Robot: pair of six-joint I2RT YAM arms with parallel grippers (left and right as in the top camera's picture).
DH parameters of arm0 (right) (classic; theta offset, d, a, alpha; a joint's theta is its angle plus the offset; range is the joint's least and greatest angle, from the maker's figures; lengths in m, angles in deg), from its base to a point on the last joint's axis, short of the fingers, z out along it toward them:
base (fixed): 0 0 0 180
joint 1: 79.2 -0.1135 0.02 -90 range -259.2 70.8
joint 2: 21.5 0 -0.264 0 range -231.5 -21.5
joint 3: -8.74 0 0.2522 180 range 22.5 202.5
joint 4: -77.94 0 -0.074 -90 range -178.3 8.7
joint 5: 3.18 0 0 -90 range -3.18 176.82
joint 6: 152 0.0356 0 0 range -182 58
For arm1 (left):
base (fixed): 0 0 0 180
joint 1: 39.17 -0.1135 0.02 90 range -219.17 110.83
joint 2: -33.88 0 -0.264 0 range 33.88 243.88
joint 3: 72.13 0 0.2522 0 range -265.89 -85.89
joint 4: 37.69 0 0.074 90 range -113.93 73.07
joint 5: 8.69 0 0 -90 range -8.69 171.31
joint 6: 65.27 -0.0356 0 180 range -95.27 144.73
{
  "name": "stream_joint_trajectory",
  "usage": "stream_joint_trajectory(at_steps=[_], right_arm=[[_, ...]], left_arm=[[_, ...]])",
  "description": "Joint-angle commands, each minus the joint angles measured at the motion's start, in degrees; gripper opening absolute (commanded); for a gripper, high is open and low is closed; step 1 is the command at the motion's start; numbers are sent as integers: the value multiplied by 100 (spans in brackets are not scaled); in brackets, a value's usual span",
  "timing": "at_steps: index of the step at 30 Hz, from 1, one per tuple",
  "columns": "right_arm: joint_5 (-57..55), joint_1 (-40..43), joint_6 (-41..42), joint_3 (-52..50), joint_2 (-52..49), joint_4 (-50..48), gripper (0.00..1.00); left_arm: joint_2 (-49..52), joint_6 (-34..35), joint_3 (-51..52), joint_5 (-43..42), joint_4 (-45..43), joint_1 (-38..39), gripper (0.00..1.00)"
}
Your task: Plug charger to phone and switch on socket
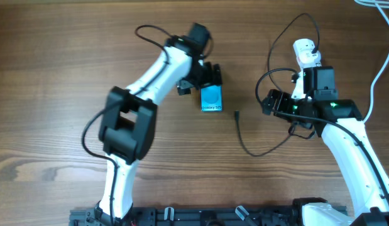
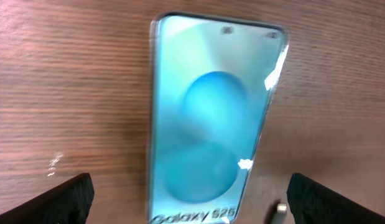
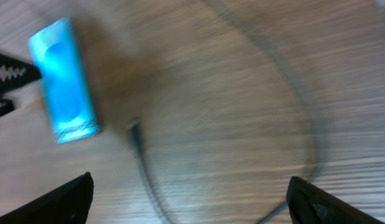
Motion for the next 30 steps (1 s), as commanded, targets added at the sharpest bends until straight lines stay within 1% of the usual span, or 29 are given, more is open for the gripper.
stream_joint_trajectory(at_steps=[1,2,4,14,21,30], right_arm=[[-1095,35,144,68,-24,-42,100],[-1088,35,122,63,-24,-42,100],[-1088,35,125,63,-24,-46,100],[-1086,35,125,63,-24,-46,100],[-1086,35,125,63,-24,-46,100],[-1086,35,127,63,-24,-46,100]], left_arm=[[-201,297,17,1803,-219,605,100],[-192,420,17,2085,-260,710,100],[-157,538,17,2256,-289,776,100],[221,533,17,2157,-315,726,100],[280,492,17,1845,-520,726,100],[476,485,22,1847,-564,732,99]])
